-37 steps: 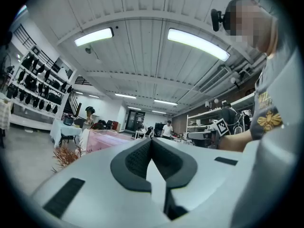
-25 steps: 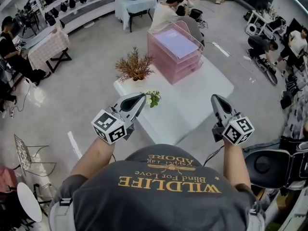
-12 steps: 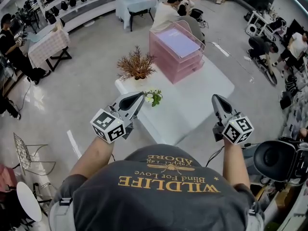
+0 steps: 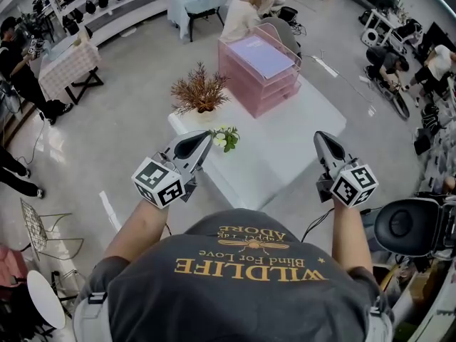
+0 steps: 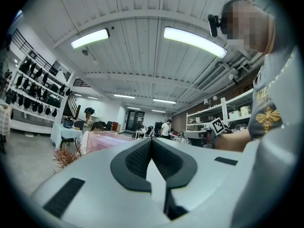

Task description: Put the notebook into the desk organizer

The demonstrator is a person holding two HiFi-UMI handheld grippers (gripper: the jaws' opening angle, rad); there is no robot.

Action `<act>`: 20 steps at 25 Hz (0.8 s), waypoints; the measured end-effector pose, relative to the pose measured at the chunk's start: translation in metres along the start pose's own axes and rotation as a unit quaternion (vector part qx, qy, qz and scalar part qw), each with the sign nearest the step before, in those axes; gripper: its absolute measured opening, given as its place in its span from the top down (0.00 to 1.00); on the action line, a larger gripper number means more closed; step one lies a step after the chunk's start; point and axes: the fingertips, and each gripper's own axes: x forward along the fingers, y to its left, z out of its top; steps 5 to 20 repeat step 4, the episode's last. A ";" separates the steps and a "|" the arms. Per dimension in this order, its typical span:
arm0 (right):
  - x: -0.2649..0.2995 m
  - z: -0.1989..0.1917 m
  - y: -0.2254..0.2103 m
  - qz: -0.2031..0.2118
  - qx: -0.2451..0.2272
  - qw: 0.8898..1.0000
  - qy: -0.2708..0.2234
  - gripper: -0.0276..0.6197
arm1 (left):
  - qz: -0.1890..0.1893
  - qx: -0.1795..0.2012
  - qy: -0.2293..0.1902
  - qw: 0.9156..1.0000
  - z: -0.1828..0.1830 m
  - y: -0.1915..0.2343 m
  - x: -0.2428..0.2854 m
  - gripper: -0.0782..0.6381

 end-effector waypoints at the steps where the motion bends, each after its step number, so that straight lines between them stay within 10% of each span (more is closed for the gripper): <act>1: 0.001 0.000 0.000 0.000 -0.001 1.000 0.000 0.96 | -0.001 0.000 0.000 1.000 0.000 0.000 0.001 0.89; 20: 0.004 0.002 0.000 0.003 -0.006 1.000 0.000 0.96 | -0.004 0.002 0.001 1.000 -0.001 0.000 0.003 0.89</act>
